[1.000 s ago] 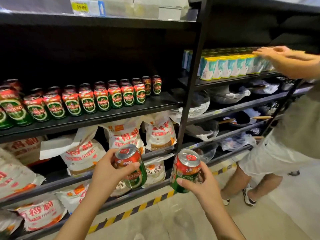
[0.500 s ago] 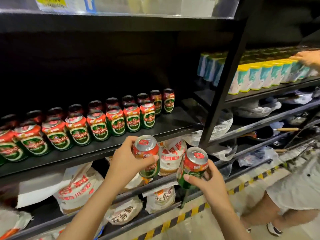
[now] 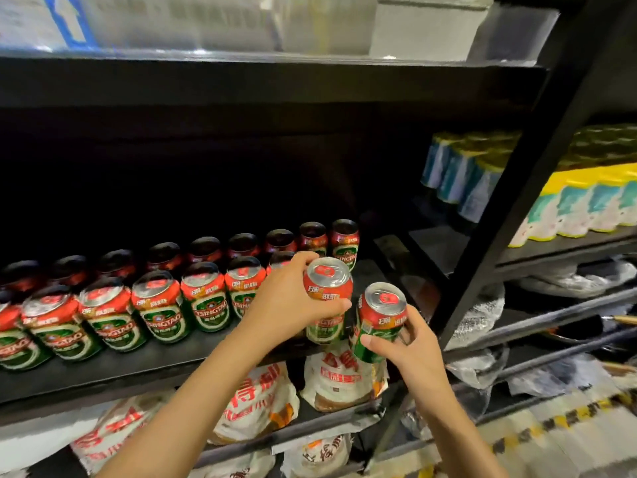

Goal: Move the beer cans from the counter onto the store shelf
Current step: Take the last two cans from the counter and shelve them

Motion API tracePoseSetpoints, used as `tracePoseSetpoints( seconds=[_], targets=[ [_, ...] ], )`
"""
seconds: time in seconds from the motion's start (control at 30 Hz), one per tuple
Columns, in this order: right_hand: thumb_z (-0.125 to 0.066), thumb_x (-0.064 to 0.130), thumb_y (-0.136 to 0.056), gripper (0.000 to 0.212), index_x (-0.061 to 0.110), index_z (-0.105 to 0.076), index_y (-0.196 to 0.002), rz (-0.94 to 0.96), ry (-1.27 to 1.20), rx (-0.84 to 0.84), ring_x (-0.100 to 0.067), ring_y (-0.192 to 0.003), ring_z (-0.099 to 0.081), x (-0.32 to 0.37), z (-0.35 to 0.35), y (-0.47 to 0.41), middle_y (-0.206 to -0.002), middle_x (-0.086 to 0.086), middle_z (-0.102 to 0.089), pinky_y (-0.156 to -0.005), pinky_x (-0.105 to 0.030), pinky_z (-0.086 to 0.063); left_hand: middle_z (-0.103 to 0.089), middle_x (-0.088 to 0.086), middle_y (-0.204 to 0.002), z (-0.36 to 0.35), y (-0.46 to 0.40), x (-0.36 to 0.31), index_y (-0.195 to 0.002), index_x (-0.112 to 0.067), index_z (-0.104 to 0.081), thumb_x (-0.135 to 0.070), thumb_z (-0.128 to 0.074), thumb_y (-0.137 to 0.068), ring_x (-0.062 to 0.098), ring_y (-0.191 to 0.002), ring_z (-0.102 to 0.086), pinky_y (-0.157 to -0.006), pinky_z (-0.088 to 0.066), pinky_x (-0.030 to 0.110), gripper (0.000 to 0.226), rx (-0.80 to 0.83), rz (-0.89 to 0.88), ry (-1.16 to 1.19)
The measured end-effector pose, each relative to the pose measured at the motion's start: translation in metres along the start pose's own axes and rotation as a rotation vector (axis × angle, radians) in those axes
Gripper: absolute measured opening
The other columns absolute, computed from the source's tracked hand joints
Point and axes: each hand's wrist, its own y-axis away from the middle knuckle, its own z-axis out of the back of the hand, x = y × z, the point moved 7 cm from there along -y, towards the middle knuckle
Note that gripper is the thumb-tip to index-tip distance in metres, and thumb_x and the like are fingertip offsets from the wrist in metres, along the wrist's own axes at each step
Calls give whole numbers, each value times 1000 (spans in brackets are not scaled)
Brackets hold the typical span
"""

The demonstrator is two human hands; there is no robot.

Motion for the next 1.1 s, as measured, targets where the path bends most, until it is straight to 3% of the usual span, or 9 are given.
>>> tracePoseSetpoints(
  seconds=[0.17,0.37,0.53,0.63,0.83,0.97,1.1],
  targets=[
    [-84,0,-62,58,21,-59,-111,21,4,43,-6,-93,-67,0,11,-42,-100,4,-71,-72,-15,-52,-61,-18,-103,-11,-37,-12,-115,-34,-54,-48,-76,-64,2,-94,-59,-81,-54,31,57,6,-35,-72],
    [-82,1,-64,60,28,-55,-111,-15,21,55,3,-91,-65,-12,13,-77,-103,8,-67,-70,-12,-51,-63,-15,-99,-19,-66,-2,-111,-29,-57,-57,-75,-61,4,-90,-60,-80,-54,31,59,15,0,-162],
    [-83,4,-63,63,24,-54,-116,-55,32,37,7,-90,-63,-25,11,-93,-106,6,-67,-68,-10,-50,-67,-15,-90,-25,-82,10,-98,-33,-62,-67,-72,-58,1,-82,-61,-75,-55,28,54,72,10,-260],
    [-85,10,-62,66,26,-54,-117,-66,51,52,-2,-98,-63,-31,8,-101,-110,5,-66,-75,-16,-50,-66,-15,-85,-29,-92,19,-94,-33,-63,-68,-70,-58,2,-81,-61,-76,-55,30,51,123,46,-272],
    [-85,12,-64,65,29,-55,-119,-74,45,54,-1,-100,-62,-35,0,-115,-110,9,-66,-77,-18,-49,-59,-11,-107,-31,-106,33,-118,-31,-47,-77,-63,-56,9,-92,-57,-80,-51,29,79,137,57,-403],
    [-84,9,-65,61,27,-57,-117,-52,36,63,0,-97,-64,-35,-8,-121,-108,8,-68,-74,-15,-52,-57,-10,-109,-31,-106,35,-117,-27,-48,-72,-66,-62,7,-87,-49,-73,-42,22,74,161,14,-497],
    [-83,9,-65,60,27,-57,-116,-31,24,75,-4,-99,-65,-37,-13,-124,-107,7,-69,-83,-24,-52,-55,-10,-99,-31,-105,31,-114,-24,-49,-73,-63,-65,6,-81,-46,-67,-33,19,70,139,-81,-634]
  ],
)
